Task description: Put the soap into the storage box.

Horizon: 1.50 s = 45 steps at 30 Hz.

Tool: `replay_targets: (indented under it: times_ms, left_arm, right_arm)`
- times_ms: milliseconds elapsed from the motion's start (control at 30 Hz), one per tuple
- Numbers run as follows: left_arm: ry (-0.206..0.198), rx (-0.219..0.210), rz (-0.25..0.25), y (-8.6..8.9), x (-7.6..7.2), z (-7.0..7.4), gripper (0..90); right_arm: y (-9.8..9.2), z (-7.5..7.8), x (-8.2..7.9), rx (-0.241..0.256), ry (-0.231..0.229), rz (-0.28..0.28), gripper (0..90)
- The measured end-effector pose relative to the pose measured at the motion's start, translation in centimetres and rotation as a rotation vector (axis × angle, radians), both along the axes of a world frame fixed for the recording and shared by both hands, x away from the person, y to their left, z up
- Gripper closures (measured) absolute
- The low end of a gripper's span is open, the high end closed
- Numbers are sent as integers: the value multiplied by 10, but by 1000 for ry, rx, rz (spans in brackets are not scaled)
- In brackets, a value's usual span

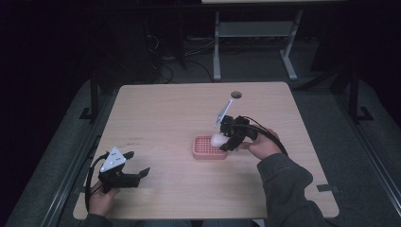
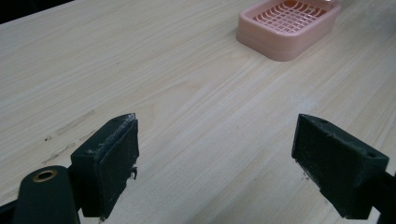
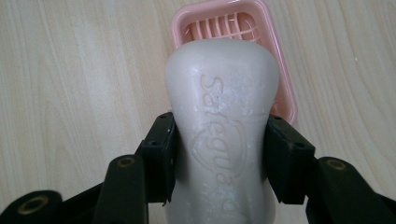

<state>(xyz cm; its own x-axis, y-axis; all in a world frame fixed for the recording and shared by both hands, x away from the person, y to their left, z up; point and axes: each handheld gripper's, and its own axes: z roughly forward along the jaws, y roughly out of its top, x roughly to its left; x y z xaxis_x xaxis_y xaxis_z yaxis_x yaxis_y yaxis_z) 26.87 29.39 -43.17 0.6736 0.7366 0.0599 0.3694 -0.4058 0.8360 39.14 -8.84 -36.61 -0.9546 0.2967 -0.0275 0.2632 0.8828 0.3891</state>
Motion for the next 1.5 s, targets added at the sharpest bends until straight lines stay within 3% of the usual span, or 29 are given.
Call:
replay_targets:
  times_ms: [800,1500]
  left_arm:
    - [3,-12,4,0,0,0,145]
    - [4,-6,0,0,1,0,145]
  right_arm:
    - [24,-2,16,-3,20,28,489]
    - [37,-23,29,-14,45,30,488]
